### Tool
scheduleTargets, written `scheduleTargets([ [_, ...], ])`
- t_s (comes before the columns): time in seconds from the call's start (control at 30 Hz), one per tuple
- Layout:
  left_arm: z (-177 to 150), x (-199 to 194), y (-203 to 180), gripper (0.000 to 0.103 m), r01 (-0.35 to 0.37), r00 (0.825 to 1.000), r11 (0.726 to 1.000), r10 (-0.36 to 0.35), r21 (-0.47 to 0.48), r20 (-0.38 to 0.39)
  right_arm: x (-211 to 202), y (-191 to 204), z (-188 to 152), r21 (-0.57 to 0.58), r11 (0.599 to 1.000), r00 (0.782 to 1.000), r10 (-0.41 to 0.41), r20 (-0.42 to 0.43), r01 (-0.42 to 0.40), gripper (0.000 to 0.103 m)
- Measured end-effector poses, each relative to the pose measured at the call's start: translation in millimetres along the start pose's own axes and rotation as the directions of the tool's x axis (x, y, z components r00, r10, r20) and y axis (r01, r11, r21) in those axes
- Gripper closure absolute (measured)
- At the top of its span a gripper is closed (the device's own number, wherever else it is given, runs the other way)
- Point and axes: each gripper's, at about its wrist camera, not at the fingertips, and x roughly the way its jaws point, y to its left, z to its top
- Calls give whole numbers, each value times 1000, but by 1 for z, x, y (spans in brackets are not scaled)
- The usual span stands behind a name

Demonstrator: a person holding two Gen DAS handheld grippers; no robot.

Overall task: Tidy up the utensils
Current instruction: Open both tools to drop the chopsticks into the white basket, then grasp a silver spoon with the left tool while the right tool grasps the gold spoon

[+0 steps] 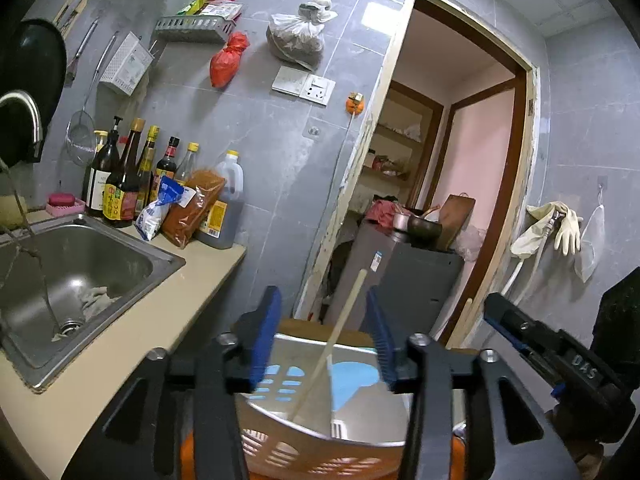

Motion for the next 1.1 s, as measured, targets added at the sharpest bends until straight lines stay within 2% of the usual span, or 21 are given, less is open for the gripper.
scheduleTargets([
  [0.03,3,-3,-5,52,-1,1000,1000,1,1,-3,-6,-1,4,1,1000,1000,-10,0,10,74],
  [0.1,11,-9,-19,36,-4,1000,1000,4,3,-13,-15,-4,13,1,1000,1000,-30,-8,30,67],
  [0.13,14,-9,-24,32,-5,1000,1000,6,3,-20,-23,-7,20,6,999,999,-44,-9,44,64],
  [0.2,20,-14,-42,20,-23,999,1000,23,18,-25,-38,-12,30,9,998,998,-68,-2,68,48],
  [0.27,24,-19,-61,8,-42,999,998,43,43,-22,-53,-18,39,0,995,995,-97,-1,97,40],
  [0.3,25,-20,-69,4,-49,999,997,50,53,-17,-61,-21,45,-4,993,993,-115,-3,115,30],
  [0.43,19,-22,-108,3,-64,998,993,66,104,-20,-96,-41,59,-15,984,984,-178,0,178,16],
  [0.5,13,-22,-124,3,-66,997,990,70,125,-28,-111,-52,63,-21,977,978,-211,-3,211,3],
  [0.53,9,-22,-132,3,-64,997,989,68,133,-28,-119,-58,64,-25,973,974,-228,1,228,0],
  [0.73,-24,-9,-176,3,-26,996,986,39,164,-78,-146,-98,62,-47,952,952,-304,-36,303,0],
  [0.83,-42,3,-192,3,5,991,985,18,174,-131,-153,-118,54,-52,939,937,-343,-65,340,0],
  [1.0,-77,30,-208,3,51,973,981,-7,187,-231,-153,-157,32,-36,922,909,-387,-154,386,0],
  [1.1,-94,48,-210,3,54,963,984,-6,169,-271,-146,-180,13,-24,915,888,-397,-232,403,0],
])
